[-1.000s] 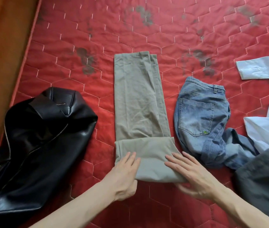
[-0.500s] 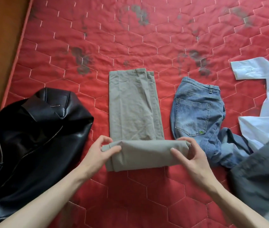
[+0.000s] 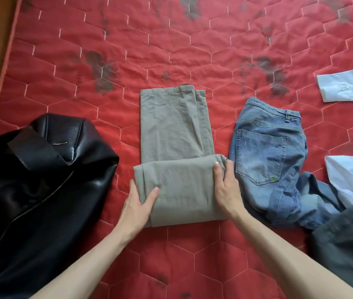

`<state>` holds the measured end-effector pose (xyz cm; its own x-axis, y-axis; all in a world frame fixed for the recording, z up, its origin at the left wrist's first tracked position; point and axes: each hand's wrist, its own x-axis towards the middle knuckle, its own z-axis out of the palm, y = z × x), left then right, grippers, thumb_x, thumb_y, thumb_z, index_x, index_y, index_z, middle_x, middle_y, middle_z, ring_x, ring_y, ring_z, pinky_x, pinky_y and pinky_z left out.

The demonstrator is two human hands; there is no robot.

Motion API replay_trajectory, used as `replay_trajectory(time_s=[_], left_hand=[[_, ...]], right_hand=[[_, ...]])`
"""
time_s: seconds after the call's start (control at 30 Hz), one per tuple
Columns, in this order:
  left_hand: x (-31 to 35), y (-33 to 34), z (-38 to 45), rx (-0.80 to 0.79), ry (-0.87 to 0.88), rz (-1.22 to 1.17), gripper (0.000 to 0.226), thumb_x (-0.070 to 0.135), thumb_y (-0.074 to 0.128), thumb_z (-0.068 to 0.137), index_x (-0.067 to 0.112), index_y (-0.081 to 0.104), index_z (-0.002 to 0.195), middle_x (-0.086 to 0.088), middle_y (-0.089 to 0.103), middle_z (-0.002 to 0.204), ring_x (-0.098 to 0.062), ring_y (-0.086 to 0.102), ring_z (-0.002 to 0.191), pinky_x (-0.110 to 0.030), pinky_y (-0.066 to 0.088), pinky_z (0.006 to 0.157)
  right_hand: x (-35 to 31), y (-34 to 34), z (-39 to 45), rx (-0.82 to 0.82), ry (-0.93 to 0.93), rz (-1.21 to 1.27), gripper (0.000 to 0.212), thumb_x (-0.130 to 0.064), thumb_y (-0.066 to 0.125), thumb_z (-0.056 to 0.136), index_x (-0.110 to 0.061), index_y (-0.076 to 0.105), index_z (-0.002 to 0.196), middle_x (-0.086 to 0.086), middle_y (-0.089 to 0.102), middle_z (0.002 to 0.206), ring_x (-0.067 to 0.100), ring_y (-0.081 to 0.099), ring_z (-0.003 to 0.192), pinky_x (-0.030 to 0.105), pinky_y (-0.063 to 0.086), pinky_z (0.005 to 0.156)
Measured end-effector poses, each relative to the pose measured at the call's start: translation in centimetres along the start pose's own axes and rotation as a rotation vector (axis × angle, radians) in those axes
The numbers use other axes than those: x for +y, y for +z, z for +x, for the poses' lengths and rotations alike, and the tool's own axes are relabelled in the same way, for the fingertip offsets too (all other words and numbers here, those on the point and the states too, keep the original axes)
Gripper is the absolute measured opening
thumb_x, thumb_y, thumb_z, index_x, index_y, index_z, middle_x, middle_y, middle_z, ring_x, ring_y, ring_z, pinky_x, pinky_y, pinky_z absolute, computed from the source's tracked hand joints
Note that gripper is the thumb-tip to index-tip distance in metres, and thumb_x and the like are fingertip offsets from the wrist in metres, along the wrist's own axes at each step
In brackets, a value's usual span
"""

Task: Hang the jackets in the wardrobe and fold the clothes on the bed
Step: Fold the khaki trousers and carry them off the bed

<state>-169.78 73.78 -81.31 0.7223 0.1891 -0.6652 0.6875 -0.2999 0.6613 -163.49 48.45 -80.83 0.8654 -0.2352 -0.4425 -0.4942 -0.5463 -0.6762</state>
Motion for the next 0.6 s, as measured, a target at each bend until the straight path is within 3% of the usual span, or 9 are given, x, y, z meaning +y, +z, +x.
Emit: replay_trajectory(time_s=[0.13,0.2,0.23,0.33,0.4,0.47,0.6], left_hand=[[-0.2,0.9,0.8,0.092,-0.017,0.091,0.088,0.086,0.057,0.082,0.028,0.040,0.145,0.005,0.066,0.138,-0.022,0.062,0.130,-0.048,0.049,0.108],[0.9,2.0,0.1,0.213,0.026,0.180,0.063,0.066,0.063,0.091,0.025,0.044,0.135,-0.001,0.070,0.125,-0.031,0.065,0.117,-0.046,0.052,0.095],[1.2,2.6,-0.3,0.314,0.066,0.250,0.060,0.055,0.066,0.094,0.022,0.042,0.139,-0.006,0.066,0.129,-0.034,0.061,0.119,-0.047,0.051,0.094],[1.6,4.1,-1.0,0.559,0.403,0.548,0.067,0.031,0.064,0.100,0.007,0.037,0.156,-0.020,0.043,0.151,-0.039,0.042,0.139,-0.050,0.036,0.117],[1.1,4.7,-0.5,0.456,0.645,0.757,0.066,0.035,0.053,0.103,0.008,0.037,0.160,-0.020,0.034,0.164,-0.038,0.029,0.154,-0.053,0.024,0.126],[0.5,5.2,0.2,0.317,0.735,0.880,0.065,0.043,0.044,0.105,0.014,0.035,0.162,-0.015,0.026,0.171,-0.035,0.018,0.160,-0.057,0.023,0.126],[-0.4,5.1,1.7,0.203,0.723,0.955,0.070,0.052,0.044,0.102,0.020,0.033,0.164,-0.012,0.017,0.173,-0.039,0.011,0.160,-0.065,0.023,0.123]], right_hand=[[-0.2,1.5,0.7,0.081,0.014,-0.201,0.040,-0.054,0.034,0.108,-0.028,0.044,0.136,0.022,0.071,0.110,0.047,0.065,0.105,0.049,0.045,0.085],[-0.1,2.2,0.8,0.178,-0.023,-0.293,0.045,-0.052,0.035,0.107,-0.023,0.046,0.140,0.018,0.068,0.118,0.044,0.064,0.109,0.049,0.046,0.088],[0.1,2.5,0.9,0.257,-0.077,-0.307,0.049,-0.050,0.037,0.107,-0.019,0.046,0.144,0.016,0.064,0.126,0.042,0.060,0.116,0.049,0.046,0.093],[0.4,2.4,0.5,0.394,-0.335,-0.416,0.060,-0.039,0.048,0.104,-0.010,0.040,0.156,0.015,0.047,0.151,0.034,0.045,0.142,0.045,0.036,0.115],[0.8,2.1,-0.2,0.261,-0.608,-0.514,0.062,-0.039,0.049,0.105,-0.011,0.038,0.159,0.010,0.037,0.164,0.028,0.030,0.155,0.045,0.025,0.124],[1.8,2.2,-1.1,0.087,-0.743,-0.605,0.065,-0.050,0.045,0.104,-0.019,0.037,0.161,0.002,0.029,0.170,0.024,0.019,0.160,0.053,0.020,0.127],[3.6,3.1,-1.4,0.095,-0.581,-0.603,0.071,-0.057,0.054,0.097,-0.032,0.036,0.161,-0.003,0.023,0.172,0.030,0.010,0.161,0.060,0.022,0.124]])
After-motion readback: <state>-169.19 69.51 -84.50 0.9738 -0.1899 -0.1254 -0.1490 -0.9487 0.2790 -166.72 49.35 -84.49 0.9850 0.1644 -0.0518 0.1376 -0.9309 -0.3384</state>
